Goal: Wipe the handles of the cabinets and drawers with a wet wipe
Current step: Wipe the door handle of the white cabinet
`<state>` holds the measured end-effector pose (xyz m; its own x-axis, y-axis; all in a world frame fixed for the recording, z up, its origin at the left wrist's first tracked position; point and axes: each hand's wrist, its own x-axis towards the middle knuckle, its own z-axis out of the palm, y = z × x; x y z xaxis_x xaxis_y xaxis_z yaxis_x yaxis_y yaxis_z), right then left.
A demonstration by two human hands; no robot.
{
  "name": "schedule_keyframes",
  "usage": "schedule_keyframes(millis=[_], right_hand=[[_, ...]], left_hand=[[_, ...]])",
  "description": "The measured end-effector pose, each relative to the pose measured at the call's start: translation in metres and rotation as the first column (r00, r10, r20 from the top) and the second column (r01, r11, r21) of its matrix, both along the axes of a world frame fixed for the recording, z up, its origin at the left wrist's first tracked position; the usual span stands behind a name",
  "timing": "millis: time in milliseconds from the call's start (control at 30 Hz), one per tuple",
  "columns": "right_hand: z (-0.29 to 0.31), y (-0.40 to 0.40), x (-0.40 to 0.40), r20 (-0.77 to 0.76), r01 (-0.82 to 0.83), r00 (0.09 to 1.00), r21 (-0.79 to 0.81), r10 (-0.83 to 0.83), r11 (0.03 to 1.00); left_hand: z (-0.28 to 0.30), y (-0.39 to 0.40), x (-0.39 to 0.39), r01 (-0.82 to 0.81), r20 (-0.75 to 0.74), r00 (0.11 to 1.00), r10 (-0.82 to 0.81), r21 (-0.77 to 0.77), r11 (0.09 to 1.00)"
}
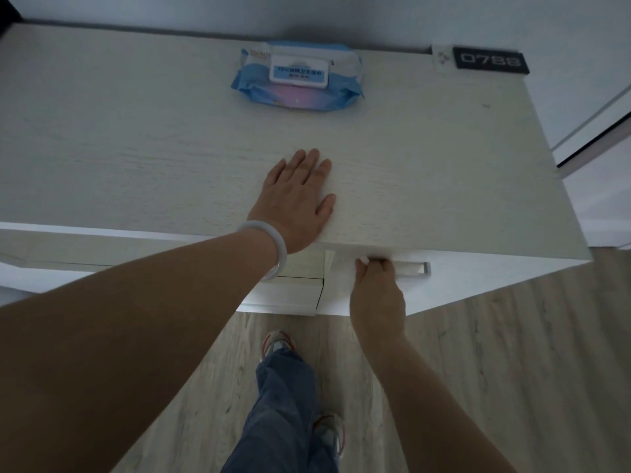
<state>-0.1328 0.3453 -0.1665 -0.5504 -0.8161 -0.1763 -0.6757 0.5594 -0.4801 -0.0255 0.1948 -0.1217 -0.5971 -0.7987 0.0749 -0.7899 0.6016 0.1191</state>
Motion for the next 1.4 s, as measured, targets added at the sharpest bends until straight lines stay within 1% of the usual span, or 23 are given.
schedule_keyframes(millis=[33, 100, 167, 233, 300, 367, 467, 500, 533, 600, 667, 700, 733, 833, 900, 933, 1000, 1067, 1100, 1167, 1233, 1300, 1400], right_hand=[[0.0, 0.0, 0.001, -0.016, -0.007, 1.0, -0.011, 0.007, 1.0], [0.001, 0.009, -0.01, -0.097, -0.128, 0.987, -0.034, 0.124, 0.991], [0.003, 0.023, -0.031, -0.218, -0.291, 0.934, -0.004, 0.284, 0.957], [0.0, 0.035, -0.057, -0.29, -0.356, 0.893, 0.013, 0.344, 0.934], [-0.003, 0.04, -0.072, -0.235, -0.326, 0.923, -0.05, 0.306, 0.944], [-0.006, 0.037, -0.066, -0.109, -0.285, 0.955, -0.093, 0.275, 0.954], [-0.01, 0.026, -0.034, 0.011, -0.288, 0.956, -0.176, 0.294, 0.941], [-0.009, 0.023, -0.028, 0.02, -0.285, 0.955, -0.196, 0.294, 0.938], [-0.008, 0.023, -0.028, -0.004, -0.302, 0.952, -0.199, 0.307, 0.932], [-0.006, 0.028, -0.047, -0.116, -0.371, 0.927, -0.147, 0.356, 0.917], [-0.004, 0.037, -0.075, -0.212, -0.387, 0.909, -0.113, 0.358, 0.915], [-0.005, 0.041, -0.086, -0.233, -0.383, 0.908, -0.121, 0.349, 0.916], [-0.007, 0.043, -0.091, -0.217, -0.373, 0.915, -0.139, 0.339, 0.917], [-0.015, 0.039, -0.067, -0.049, -0.32, 0.947, -0.17, 0.316, 0.932], [-0.016, 0.039, -0.053, -0.017, -0.375, 0.925, -0.186, 0.378, 0.908], [-0.014, 0.041, -0.056, -0.02, -0.415, 0.908, -0.178, 0.419, 0.892], [-0.007, 0.043, -0.08, -0.056, -0.472, 0.881, -0.11, 0.469, 0.875], [0.001, 0.042, -0.109, -0.12, -0.519, 0.85, -0.021, 0.513, 0.854], [0.004, 0.04, -0.12, -0.161, -0.547, 0.827, -0.005, 0.539, 0.837], [0.004, 0.036, -0.129, -0.188, -0.573, 0.813, -0.084, 0.551, 0.815], [0.0, 0.032, -0.122, -0.115, -0.52, 0.854, -0.144, 0.507, 0.842], [-0.006, 0.032, -0.109, -0.05, -0.459, 0.888, -0.156, 0.457, 0.875], [-0.016, 0.039, -0.084, -0.046, -0.345, 0.938, -0.204, 0.343, 0.916]], left_hand=[[0.0, 0.0, 0.0, 0.002, 0.002, 1.0, -0.002, -0.001, 1.0], [-0.001, -0.001, 0.001, 0.006, 0.001, 1.0, -0.006, -0.002, 1.0], [-0.001, -0.001, 0.001, 0.007, 0.0, 1.0, -0.007, -0.007, 1.0], [-0.001, 0.0, 0.001, 0.004, 0.004, 1.0, -0.004, -0.008, 1.0], [-0.001, 0.0, 0.0, 0.003, 0.007, 1.0, -0.003, -0.01, 1.0], [-0.002, -0.001, 0.0, 0.008, 0.004, 1.0, -0.008, -0.005, 1.0], [-0.001, -0.001, 0.0, 0.004, 0.009, 1.0, -0.004, -0.01, 1.0], [-0.001, -0.001, 0.0, 0.0, 0.009, 1.0, 0.0, -0.015, 1.0], [-0.001, -0.001, 0.0, 0.0, 0.005, 1.0, 0.0, -0.017, 1.0], [-0.001, -0.001, 0.0, 0.003, -0.001, 1.0, -0.003, -0.011, 1.0], [0.0, 0.0, 0.0, 0.001, -0.002, 1.0, -0.001, -0.003, 1.0], [0.0, 0.0, 0.0, -0.001, -0.001, 1.0, 0.001, -0.004, 1.0], [-0.001, 0.0, 0.0, -0.002, -0.002, 1.0, 0.002, -0.006, 1.0], [0.0, 0.0, 0.0, 0.002, -0.004, 1.0, -0.003, -0.011, 1.0], [0.0, 0.001, 0.0, 0.004, -0.005, 1.0, -0.004, -0.014, 1.0], [0.0, 0.001, 0.0, 0.004, -0.009, 1.0, -0.005, -0.015, 1.0], [0.0, 0.0, 0.0, 0.007, -0.018, 1.0, -0.007, -0.013, 1.0], [0.0, 0.0, 0.001, 0.007, -0.015, 1.0, -0.007, -0.015, 1.0], [0.0, 0.0, 0.001, 0.007, -0.011, 1.0, -0.008, -0.015, 1.0], [-0.001, 0.0, 0.001, 0.006, -0.007, 1.0, -0.006, -0.01, 1.0], [-0.001, 0.0, 0.001, 0.006, -0.008, 1.0, -0.006, -0.01, 1.0], [0.0, 0.0, 0.001, 0.007, -0.009, 1.0, -0.007, -0.01, 1.0], [0.001, 0.001, 0.0, 0.003, 0.0, 1.0, -0.003, -0.006, 1.0]])
